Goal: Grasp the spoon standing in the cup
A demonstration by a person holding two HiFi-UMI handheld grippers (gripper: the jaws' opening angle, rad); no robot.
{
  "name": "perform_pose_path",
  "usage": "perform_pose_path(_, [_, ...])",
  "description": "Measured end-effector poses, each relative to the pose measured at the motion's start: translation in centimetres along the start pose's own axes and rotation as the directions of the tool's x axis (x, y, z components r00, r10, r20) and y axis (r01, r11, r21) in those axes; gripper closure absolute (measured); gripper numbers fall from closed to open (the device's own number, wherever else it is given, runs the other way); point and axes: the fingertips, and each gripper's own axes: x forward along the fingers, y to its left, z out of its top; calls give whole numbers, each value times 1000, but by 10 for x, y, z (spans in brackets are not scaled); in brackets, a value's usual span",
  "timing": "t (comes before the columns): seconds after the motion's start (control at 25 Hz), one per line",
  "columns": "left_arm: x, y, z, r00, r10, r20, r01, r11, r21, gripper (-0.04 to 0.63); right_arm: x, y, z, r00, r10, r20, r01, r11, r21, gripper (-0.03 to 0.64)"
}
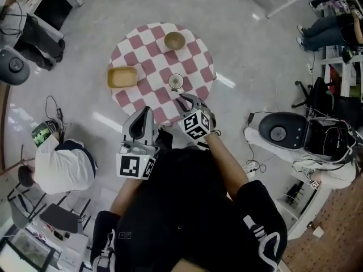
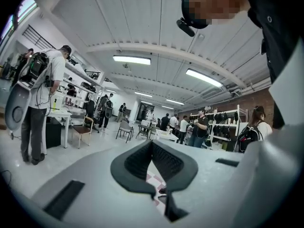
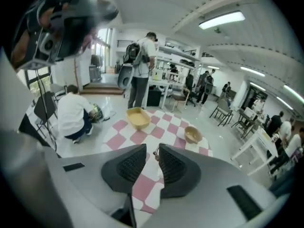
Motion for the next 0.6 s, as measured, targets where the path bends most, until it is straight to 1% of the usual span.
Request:
perform_pose_path(0.04, [1,5,0,1000,-2,-2,2,1000,-6,588,13,2,-6,999,17,-38,-18,999,-27,518])
perform_pose_path(0.08, [2,9,-1,1000,-5,-5,4,1000,-11,588,24,2,-10,998,19,-67,-23,998,-55,506])
perform_pose_path(0.2, [3,22,-2,1000,-4,-13,4,1000,-15,588,52,-3,-23,991,-15,-130,-3,990,-142,506])
perform_pose_path(0.36, [0,33,-5,1000,4,-23,-4,1000,-17,588,75,-4,-38,982,-69,-173,22,965,-263,506])
perform_pose_path(0.44, [1,36,-6,1000,5,-25,-6,1000,-20,588,84,-3,-43,979,-77,-187,21,958,-287,506])
perform_pose_path(0.6, [3,37,-10,999,6,-31,-7,1000,-31,588,97,-2,-49,977,-82,-199,18,953,-303,508])
